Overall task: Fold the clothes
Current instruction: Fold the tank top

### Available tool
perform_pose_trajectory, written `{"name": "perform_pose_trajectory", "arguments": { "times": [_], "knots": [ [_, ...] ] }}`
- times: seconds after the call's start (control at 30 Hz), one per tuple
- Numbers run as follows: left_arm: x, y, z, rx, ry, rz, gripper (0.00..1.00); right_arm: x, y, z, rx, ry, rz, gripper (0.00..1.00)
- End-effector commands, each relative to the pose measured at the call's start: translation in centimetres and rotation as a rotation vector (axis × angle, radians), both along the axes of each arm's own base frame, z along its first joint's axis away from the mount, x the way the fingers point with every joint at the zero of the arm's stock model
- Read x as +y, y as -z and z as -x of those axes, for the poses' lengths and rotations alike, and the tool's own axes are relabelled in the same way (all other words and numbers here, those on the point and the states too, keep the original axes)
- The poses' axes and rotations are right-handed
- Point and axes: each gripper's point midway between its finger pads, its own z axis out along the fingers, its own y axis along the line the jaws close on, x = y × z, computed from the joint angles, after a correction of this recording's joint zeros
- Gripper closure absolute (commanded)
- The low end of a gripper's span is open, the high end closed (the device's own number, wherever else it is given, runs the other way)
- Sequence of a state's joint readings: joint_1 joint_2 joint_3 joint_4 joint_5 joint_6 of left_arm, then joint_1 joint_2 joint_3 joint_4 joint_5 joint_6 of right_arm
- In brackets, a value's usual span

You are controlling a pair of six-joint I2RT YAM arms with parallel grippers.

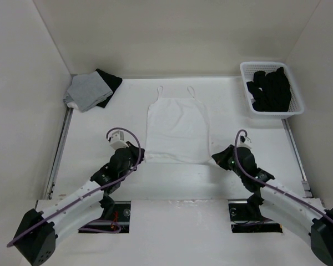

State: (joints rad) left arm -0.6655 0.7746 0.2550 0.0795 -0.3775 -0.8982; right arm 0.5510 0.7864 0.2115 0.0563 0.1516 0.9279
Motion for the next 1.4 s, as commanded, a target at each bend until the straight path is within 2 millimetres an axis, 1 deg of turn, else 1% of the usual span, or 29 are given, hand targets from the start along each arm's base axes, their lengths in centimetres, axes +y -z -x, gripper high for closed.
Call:
{"name": "perform_pose_trajectory", "arguments": {
  "times": [0.0, 0.1, 0.17, 0.23, 0.3, 0.37, 0.5, 0.6, 0.77, 0.87, 1.03, 1.07, 1.2, 1.3, 1.37],
  "knots": [
    [0.8, 1.7, 1.1, 0.047, 0.005, 0.024, 0.96, -0.9, 0.9, 0.7, 0.055, 0.052, -0.007, 1.00],
    [1.3, 2.4, 1.4, 0.061, 0.002, 0.044, 0.97, -1.0, 1.2, 1.3, 0.087, 0.066, -0.016, 1.00],
    [1.1, 2.8, 1.4, 0.076, 0.012, 0.037, 0.95, -1.3, 1.5, 1.3, 0.097, 0.084, -0.015, 1.00],
    [0.5, 2.6, 1.3, 0.076, 0.033, 0.022, 0.91, -1.7, 1.6, 1.1, 0.097, 0.106, -0.005, 1.00],
    [-0.1, 1.9, 1.0, 0.054, 0.043, 0.014, 0.88, -1.7, 1.7, 1.1, 0.101, 0.106, 0.002, 1.00],
    [0.0, 1.6, 0.5, 0.044, 0.030, -0.017, 0.86, -1.6, 1.6, 1.1, 0.096, 0.101, 0.004, 1.00],
    [-0.2, 2.6, -0.2, 0.066, 0.027, -0.132, 0.82, -1.2, 1.4, 1.0, 0.080, 0.088, -0.004, 1.00],
    [-0.3, 3.4, -0.3, 0.082, 0.023, -0.172, 0.80, -1.1, 1.4, 1.0, 0.075, 0.082, -0.007, 1.00],
    [-1.0, 4.0, -0.6, 0.091, 0.037, -0.178, 0.77, -0.8, 1.5, 1.0, 0.072, 0.067, 0.001, 1.00],
    [-1.1, 4.1, -0.8, 0.097, 0.035, -0.185, 0.75, -0.6, 1.6, 1.0, 0.072, 0.059, 0.004, 1.00],
    [-0.8, 5.2, -1.0, 0.131, 0.022, -0.207, 0.75, -0.4, 2.0, 1.1, 0.074, 0.050, 0.005, 1.00],
    [-0.8, 5.3, -1.0, 0.134, 0.023, -0.207, 0.75, -0.3, 2.0, 1.1, 0.074, 0.048, 0.006, 1.00],
    [-0.7, 5.0, -0.9, 0.129, 0.016, -0.190, 0.89, -0.4, 2.1, 1.1, 0.073, 0.050, 0.006, 1.00],
    [-0.7, 4.0, -0.5, 0.113, 0.017, -0.144, 0.95, -0.5, 2.0, 1.2, 0.070, 0.055, 0.004, 1.00],
    [-0.6, 3.1, -0.1, 0.094, 0.018, -0.101, 0.96, -0.6, 2.1, 1.3, 0.071, 0.062, -0.003, 1.00]
  ]
}}
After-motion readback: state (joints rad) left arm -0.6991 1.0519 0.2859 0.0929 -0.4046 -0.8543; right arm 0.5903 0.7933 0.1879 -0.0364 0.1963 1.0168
